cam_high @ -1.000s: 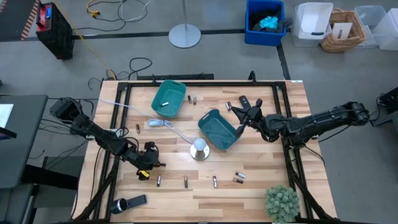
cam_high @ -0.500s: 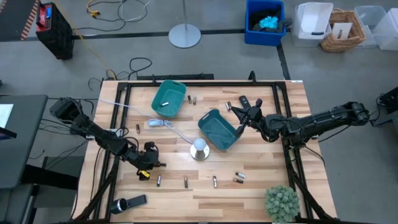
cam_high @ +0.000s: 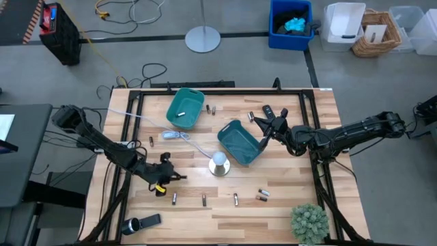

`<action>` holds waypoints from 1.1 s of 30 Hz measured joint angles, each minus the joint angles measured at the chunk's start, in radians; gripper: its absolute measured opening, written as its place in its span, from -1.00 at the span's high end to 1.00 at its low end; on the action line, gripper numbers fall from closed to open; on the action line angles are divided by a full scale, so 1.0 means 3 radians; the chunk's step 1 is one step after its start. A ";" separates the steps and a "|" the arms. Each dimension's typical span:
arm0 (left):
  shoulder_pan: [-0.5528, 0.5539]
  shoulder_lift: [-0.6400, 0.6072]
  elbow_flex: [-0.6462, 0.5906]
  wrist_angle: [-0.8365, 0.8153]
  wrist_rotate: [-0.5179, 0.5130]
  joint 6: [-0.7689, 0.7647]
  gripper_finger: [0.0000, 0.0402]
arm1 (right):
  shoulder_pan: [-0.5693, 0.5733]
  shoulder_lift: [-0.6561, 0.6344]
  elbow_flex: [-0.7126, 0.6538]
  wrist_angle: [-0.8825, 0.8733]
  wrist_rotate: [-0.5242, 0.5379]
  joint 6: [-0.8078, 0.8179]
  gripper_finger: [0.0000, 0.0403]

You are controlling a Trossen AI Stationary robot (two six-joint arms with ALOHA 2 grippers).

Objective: Sort batteries
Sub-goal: Put the black battery into the blue bin

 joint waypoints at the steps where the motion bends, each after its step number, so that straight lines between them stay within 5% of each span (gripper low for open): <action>1: 0.0000 -0.0046 0.0000 0.0016 -0.0043 0.0023 0.78 | 0.0001 0.0001 0.0000 0.0000 0.0000 0.0000 0.89; 16: 0.0557 -0.0479 0.0008 0.1049 -0.0196 0.0642 0.78 | 0.0028 0.0001 0.0000 0.0000 -0.0003 -0.0010 0.89; 26: 0.1410 -0.0467 0.0017 0.1715 0.0432 0.0707 0.78 | 0.0027 0.0001 0.0000 0.0001 -0.0009 -0.0010 0.89; 33: 0.1804 -0.0247 0.0499 0.1205 0.0834 0.0859 0.78 | 0.0035 -0.0001 0.0000 0.0176 -0.0009 -0.0132 0.89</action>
